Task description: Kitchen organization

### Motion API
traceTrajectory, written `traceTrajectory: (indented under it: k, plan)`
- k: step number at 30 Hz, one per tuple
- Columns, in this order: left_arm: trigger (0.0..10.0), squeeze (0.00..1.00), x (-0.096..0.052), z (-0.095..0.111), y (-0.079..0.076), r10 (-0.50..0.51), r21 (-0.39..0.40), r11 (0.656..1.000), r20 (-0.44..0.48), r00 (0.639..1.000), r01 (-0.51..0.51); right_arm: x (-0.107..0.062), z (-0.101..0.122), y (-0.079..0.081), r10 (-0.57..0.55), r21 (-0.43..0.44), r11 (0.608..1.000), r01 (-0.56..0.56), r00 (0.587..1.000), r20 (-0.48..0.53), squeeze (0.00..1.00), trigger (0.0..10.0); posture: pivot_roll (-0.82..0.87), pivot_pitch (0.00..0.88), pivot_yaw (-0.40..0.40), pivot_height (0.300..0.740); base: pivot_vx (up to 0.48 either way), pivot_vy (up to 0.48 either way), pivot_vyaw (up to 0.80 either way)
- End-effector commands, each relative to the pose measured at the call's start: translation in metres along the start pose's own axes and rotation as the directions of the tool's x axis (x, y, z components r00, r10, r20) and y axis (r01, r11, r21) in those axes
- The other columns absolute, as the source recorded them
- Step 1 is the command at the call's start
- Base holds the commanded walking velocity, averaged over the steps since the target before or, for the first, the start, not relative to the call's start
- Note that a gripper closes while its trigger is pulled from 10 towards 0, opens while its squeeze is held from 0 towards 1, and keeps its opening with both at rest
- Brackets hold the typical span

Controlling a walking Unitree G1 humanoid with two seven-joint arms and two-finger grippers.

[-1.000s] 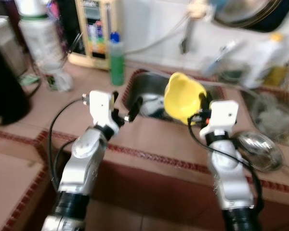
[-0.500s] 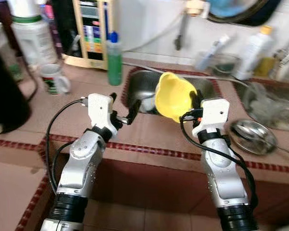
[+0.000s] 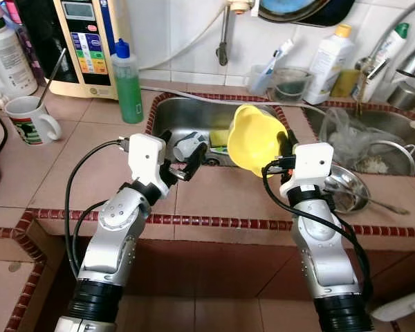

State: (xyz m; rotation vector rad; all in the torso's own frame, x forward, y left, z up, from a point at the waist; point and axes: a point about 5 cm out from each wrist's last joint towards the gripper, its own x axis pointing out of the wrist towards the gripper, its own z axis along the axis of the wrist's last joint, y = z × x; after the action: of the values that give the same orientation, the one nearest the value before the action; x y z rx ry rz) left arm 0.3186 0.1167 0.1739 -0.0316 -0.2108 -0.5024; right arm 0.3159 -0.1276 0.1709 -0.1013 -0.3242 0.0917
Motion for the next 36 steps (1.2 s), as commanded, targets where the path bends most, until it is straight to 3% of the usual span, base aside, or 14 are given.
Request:
traceTrajectory:
  k: [1, 5, 9, 12, 23, 36]
  plan:
    - [10.0, 0.0, 0.0008, 0.0022, -0.005, -0.016, 0.006, 1.0, 0.012, 1.0, 0.016, 0.0022, 0.0049, -0.0059, -0.015, -0.01, 1.0, 0.015, 1.0, 0.025, 0.0, 10.0, 0.02, 0.0, -0.057, 0.74, 0.0, -0.472, 0.0]
    - [10.0, 0.0, 0.0005, 0.002, -0.0052, -0.017, 0.004, 1.0, 0.015, 1.0, 0.017, 0.0018, 0.005, -0.0048, -0.009, -0.009, 1.0, 0.009, 1.0, 0.025, 0.0, 10.0, 0.02, 0.0, -0.059, 0.74, 0.0, -0.472, 0.0]
    - [10.0, 0.0, 0.0012, -0.0033, -0.0025, 0.025, -0.064, 0.998, -0.017, 1.0, -0.026, 0.0017, 0.005, -0.0044, -0.004, -0.01, 1.0, 0.004, 1.0, 0.025, 0.0, 10.0, 0.01, 0.0, -0.059, 0.74, 0.0, 0.0, 0.0]
    - [10.0, 0.0, 0.0012, -0.0022, -0.0016, 0.017, -0.034, 0.999, -0.011, 1.0, -0.018, 0.0016, 0.0049, -0.0045, -0.002, -0.011, 1.0, 0.002, 1.0, 0.025, 0.0, 10.0, 0.01, 0.0, -0.059, 0.74, 0.0, 0.0, 0.0]
    - [10.0, 0.0, 0.0003, -0.001, -0.0019, -0.003, -0.059, 0.998, -0.01, 1.0, 0.002, 0.0008, 0.005, -0.0039, 0.003, -0.012, 1.0, -0.003, 1.0, 0.025, 0.0, 10.0, 0.01, 0.0, -0.061, 0.74, 0.0, 0.0, 0.0]
    - [10.0, 0.0, 0.0005, -0.001, -0.0032, -0.02, -0.055, 0.998, -0.009, 1.0, 0.019, 0.0012, 0.005, -0.0013, 0.013, -0.01, 1.0, -0.013, 1.0, 0.028, 0.0, 10.0, 0.02, 0.0, -0.064, 0.74, 0.332, 0.0, 0.0]
